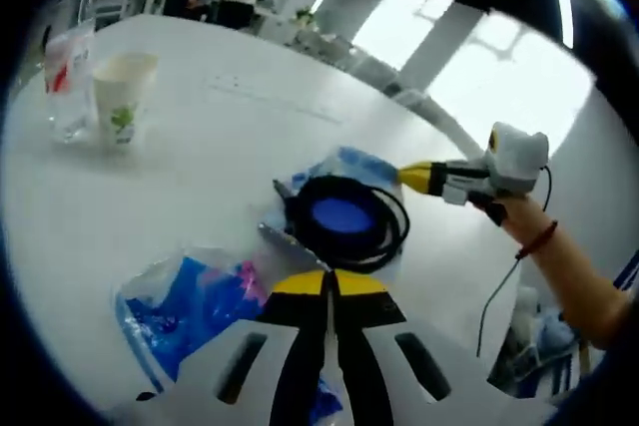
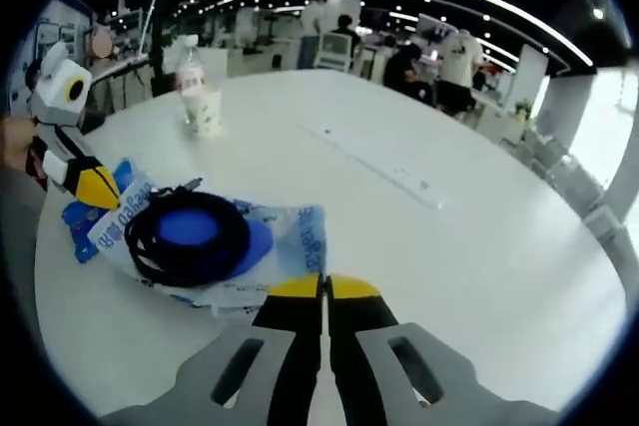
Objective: Arrange the tabletop items into an orderly group along one side of the table until the central work area is clear of visible clutter.
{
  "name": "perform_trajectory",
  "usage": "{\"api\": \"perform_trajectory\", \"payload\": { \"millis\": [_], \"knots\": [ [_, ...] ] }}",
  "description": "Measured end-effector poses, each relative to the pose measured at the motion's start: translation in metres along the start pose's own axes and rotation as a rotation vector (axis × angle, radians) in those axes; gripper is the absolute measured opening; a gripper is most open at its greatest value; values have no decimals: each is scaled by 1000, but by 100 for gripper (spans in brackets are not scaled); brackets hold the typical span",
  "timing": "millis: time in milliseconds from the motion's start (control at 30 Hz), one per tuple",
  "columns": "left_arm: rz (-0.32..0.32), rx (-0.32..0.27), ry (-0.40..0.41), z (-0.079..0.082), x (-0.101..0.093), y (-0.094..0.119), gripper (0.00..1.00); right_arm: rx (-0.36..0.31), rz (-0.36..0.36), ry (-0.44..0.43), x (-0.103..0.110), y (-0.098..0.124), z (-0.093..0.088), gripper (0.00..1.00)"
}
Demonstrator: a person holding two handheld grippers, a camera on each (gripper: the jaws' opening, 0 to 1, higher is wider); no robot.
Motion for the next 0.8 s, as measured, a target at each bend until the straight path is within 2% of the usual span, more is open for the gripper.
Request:
{"api": "perform_trajectory", "payload": {
  "millis": [33,233,267,300,333,367,433,500,600,800],
  "knots": [
    [8,-15,-39,3,1,0,0,-5,-6,-1,0,1,0,1],
    [31,-63,-99,16,7,1,0,-50,-48,8,4,9,8,1],
    [28,-116,-128,24,7,2,0,-53,-56,11,4,10,9,1],
    [30,-124,-146,28,6,4,0,-97,-46,2,6,10,15,1],
    [29,-135,-161,33,4,5,0,-84,-45,0,6,11,15,1],
    [23,-126,-152,34,3,5,0,-80,-66,28,7,10,17,1],
    [21,-122,-139,39,3,3,0,-17,-88,27,4,8,12,1],
    [33,-133,-125,42,6,3,0,-31,-81,26,5,5,10,1],
    [56,-118,-125,38,11,4,0,-10,-76,4,2,5,2,1],
    [53,-102,-104,34,12,4,0,3,-66,-19,2,5,-4,1]
  ]
}}
Point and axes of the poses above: the point that each gripper's makers call its tool centre point, and the gripper's own axes: y roughly backward along the fingers, x roughly to its left, z roughly out of its top, the point moved 6 cm from there along y, roughly backward along the fingers, and after that the axes turned 13 degrees about z, right-handed, at the moved point
